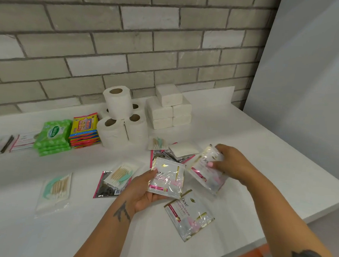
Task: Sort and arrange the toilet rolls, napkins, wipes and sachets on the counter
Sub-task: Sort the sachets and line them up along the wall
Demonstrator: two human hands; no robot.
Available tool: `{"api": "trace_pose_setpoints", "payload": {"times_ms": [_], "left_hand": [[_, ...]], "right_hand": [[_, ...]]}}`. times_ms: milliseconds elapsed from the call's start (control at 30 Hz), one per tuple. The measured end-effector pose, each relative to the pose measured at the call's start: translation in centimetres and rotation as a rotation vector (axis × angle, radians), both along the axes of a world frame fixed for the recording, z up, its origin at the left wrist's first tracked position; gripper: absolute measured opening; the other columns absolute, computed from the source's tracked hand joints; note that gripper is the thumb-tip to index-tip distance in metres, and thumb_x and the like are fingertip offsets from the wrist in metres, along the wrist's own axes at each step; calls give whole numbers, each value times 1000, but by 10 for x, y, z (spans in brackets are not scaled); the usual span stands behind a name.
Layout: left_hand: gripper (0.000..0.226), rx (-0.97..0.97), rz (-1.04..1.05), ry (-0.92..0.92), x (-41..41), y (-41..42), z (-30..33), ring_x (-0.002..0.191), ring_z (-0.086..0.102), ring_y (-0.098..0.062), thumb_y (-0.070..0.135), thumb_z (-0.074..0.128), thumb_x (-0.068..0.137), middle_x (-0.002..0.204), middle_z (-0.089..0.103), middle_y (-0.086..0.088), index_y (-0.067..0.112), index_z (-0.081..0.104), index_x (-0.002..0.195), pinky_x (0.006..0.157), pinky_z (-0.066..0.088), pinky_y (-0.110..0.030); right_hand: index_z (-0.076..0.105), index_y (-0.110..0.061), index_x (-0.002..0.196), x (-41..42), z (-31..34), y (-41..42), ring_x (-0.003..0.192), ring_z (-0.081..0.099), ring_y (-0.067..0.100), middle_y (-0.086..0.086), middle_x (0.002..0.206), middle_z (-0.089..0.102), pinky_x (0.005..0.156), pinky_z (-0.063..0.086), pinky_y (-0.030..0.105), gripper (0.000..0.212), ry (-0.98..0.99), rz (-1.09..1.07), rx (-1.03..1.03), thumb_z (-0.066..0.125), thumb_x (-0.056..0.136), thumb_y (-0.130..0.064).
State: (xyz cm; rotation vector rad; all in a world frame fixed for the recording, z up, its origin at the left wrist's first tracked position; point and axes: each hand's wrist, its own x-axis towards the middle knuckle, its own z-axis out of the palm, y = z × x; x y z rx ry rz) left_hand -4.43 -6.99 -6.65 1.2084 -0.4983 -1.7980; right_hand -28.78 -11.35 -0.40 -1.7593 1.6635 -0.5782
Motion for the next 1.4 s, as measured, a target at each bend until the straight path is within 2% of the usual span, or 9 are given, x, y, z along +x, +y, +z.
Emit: {"api": "trace_pose_setpoints", "payload": {"times_ms": [200,333,433,533,633,800,1033,1233,1400], "left_hand": [[40,-106,-136,2,-3,12,4,93,68,-34,35,39,99,109,68,-21,6,62,115,83,55,-49],[39,-256,-155,-150,2,19,-2,102,66,-31,28,63,81,114,68,-18,9,60,115,84,56,-44],[29,-320,-12,-198,13,22,-10,94,68,-27,5,65,82,105,71,-13,11,61,110,81,57,-41],[35,-378,126,-221,25,24,-15,97,68,-29,6,63,83,108,71,-13,12,58,117,85,55,-43],[35,-461,185,-357,36,25,-21,99,68,-26,7,65,83,108,71,-9,13,60,117,86,55,-38],[39,-532,249,-517,45,30,-31,98,65,-24,8,76,71,106,68,-11,10,60,107,86,54,-39],[26,-559,219,-785,32,32,-37,86,61,10,7,68,83,100,68,4,22,57,101,73,43,-5],[25,-580,278,-722,47,29,-17,97,65,-2,14,64,84,104,71,5,16,61,109,82,50,-17],[26,-549,331,-714,101,30,10,98,67,-10,15,64,87,106,71,6,27,58,110,86,55,-32]], "right_hand": [[56,-24,82,72,9,11,74,56,9,-10,80,58,56,40,19,33,63,266,-25,82,65,-13],[56,-20,90,103,-2,13,79,53,15,-5,83,56,55,36,20,37,144,277,-147,82,63,-14],[58,-20,102,116,-13,14,92,48,14,-5,95,48,73,41,27,53,139,194,-286,86,58,-26],[47,-19,123,128,-27,21,103,47,13,-5,109,44,91,45,31,73,-156,42,-219,86,61,-24],[51,-18,112,137,-42,28,98,61,22,3,107,61,87,53,37,49,-540,12,17,76,72,-4],[57,-27,81,142,-58,31,70,56,10,-5,78,61,63,44,21,36,-468,57,-79,65,76,7],[55,-22,97,141,-78,38,81,60,13,-9,86,63,64,46,14,35,-488,77,-34,64,76,5],[50,-30,102,159,-59,29,91,62,7,-3,100,64,73,49,13,43,-560,174,-80,59,83,8],[36,-30,124,206,-32,27,94,57,0,-17,105,54,72,46,8,57,-497,266,-248,64,83,-3]]}}
